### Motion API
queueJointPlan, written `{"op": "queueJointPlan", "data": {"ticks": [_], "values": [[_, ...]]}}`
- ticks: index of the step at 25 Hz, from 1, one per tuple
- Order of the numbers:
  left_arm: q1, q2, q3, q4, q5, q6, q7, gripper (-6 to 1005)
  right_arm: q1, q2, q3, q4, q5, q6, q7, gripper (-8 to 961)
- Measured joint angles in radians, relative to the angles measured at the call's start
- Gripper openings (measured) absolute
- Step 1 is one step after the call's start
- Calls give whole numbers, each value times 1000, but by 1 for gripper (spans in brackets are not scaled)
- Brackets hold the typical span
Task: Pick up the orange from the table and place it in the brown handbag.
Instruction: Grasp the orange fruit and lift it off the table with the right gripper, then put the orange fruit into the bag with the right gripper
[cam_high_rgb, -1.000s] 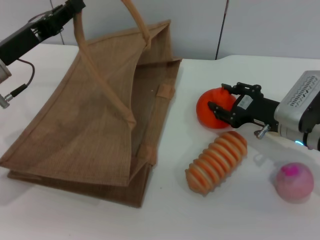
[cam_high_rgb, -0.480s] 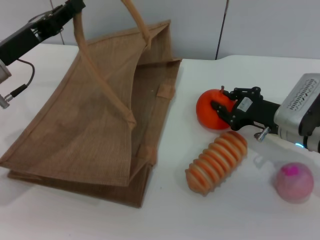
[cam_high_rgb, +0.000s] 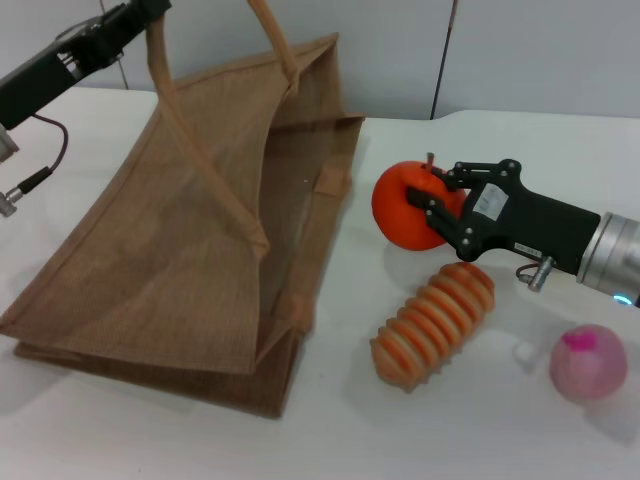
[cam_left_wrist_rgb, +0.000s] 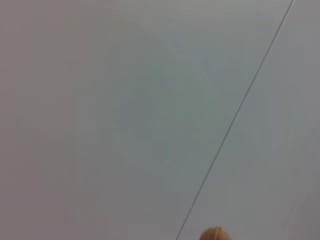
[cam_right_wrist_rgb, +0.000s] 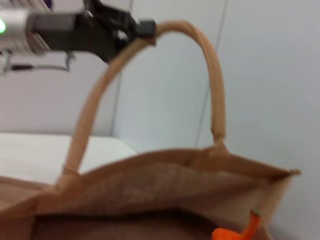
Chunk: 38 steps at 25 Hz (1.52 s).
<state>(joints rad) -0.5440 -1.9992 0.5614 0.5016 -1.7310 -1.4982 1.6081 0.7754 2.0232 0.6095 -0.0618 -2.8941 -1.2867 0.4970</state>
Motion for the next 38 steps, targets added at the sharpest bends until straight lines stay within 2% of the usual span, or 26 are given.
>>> {"op": "queueJointPlan", "data": {"ticks": [4, 11, 23, 31, 35, 38], "values": [[-2, -2, 0, 0, -13, -18, -4, 119, 17, 1, -24, 18, -2, -31, -14, 264], [-26, -1, 0, 1, -14, -67, -27, 118, 80, 6, -95, 79, -2, 11, -33, 194], [-52, -2, 0, 6, -13, -124, -62, 118, 171, 8, -200, 226, -2, 231, -80, 96], [-65, -5, 3, 3, -13, -137, -71, 118, 218, 11, -220, 262, -2, 289, -87, 97], [-72, -4, 8, 3, -13, -138, -79, 118, 241, 14, -221, 321, -2, 419, -108, 95], [-78, -4, 10, 2, -13, -140, -79, 118, 245, 17, -221, 347, -2, 464, -137, 90]]}}
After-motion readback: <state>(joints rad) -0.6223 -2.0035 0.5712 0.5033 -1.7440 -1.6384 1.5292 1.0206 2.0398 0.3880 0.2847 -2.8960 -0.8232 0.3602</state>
